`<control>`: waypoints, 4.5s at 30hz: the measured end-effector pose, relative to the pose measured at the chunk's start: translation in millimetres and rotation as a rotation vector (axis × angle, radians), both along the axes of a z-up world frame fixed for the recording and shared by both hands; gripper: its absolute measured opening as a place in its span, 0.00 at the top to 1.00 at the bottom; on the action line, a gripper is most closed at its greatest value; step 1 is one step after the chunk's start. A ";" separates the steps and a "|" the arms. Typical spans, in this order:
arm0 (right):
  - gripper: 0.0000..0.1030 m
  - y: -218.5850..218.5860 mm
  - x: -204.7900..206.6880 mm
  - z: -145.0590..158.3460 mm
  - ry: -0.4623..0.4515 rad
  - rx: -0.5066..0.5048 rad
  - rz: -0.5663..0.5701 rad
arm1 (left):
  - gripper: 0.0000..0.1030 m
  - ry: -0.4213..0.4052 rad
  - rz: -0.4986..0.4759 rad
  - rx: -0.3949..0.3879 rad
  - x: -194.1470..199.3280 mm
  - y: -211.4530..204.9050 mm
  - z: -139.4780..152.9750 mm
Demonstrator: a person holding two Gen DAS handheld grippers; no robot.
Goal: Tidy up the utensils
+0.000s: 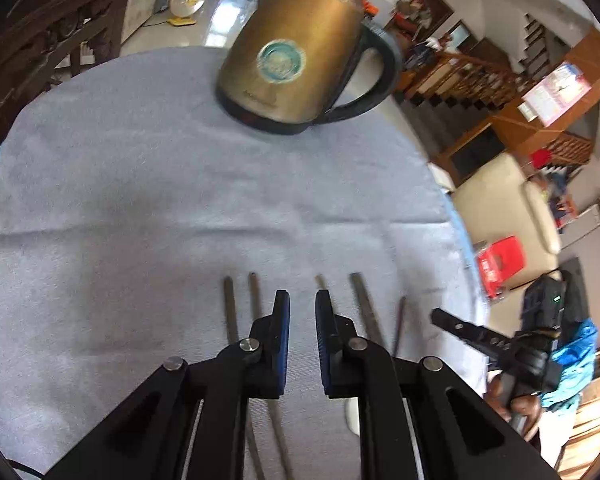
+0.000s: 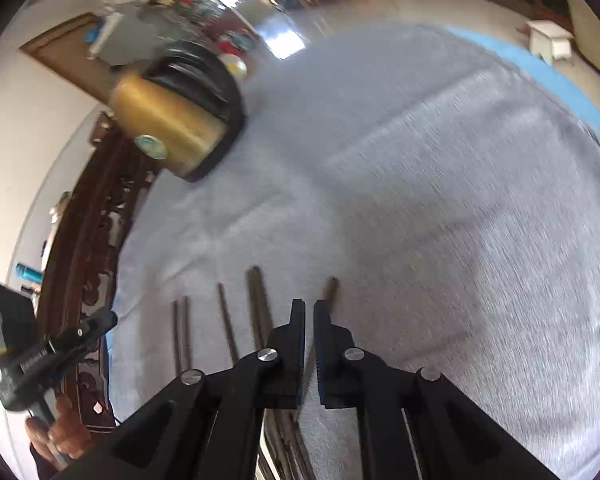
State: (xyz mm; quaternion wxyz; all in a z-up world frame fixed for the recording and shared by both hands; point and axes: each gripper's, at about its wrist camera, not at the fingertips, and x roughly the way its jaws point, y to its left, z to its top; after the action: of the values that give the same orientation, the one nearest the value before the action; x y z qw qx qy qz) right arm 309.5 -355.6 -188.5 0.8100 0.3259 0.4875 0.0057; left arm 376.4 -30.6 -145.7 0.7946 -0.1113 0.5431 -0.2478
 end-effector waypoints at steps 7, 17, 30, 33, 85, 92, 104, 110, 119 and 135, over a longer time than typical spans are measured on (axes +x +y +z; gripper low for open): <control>0.66 21.7 26.1 -11.7 0.130 -0.107 0.033 | 0.88 0.099 0.056 0.224 15.3 -6.9 -40.9; 0.90 64.7 53.8 -27.4 0.202 -0.385 0.104 | 0.86 0.060 0.060 0.427 32.9 -34.6 -66.7; 0.93 67.9 25.7 7.6 -0.089 -0.347 0.113 | 0.95 -0.129 0.143 0.308 -12.9 4.9 -10.8; 0.94 66.0 -0.6 39.9 -0.203 -0.347 0.094 | 0.95 -0.230 0.145 0.248 -44.4 13.8 30.8; 0.63 143.7 -262.9 181.6 -0.771 -0.333 0.104 | 0.59 -0.639 0.111 0.032 -314.4 44.8 187.5; 0.63 122.0 -282.4 200.0 -0.807 -0.339 0.009 | 0.57 -0.677 0.179 0.049 -334.0 70.3 202.5; 0.63 96.3 -316.5 217.4 -0.814 -0.346 -0.075 | 0.40 -0.673 0.310 0.152 -378.2 119.5 198.9; 0.63 79.2 -330.6 219.3 -0.798 -0.342 -0.127 | 0.39 -0.607 0.329 0.184 -385.5 132.3 177.8; 0.58 61.0 -349.9 222.8 -0.763 -0.350 -0.175 | 0.39 -0.510 0.348 0.226 -406.3 143.5 147.6; 0.58 51.2 -366.4 233.7 -0.752 -0.367 -0.191 | 0.39 -0.447 0.425 0.234 -405.7 166.7 137.6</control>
State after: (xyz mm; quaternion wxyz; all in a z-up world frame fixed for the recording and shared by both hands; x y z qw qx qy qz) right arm -56.9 -304.4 45.1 0.9728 0.1952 0.1187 -0.0379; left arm -29.3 136.2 -8.1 0.9355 -0.0729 0.3445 -0.0306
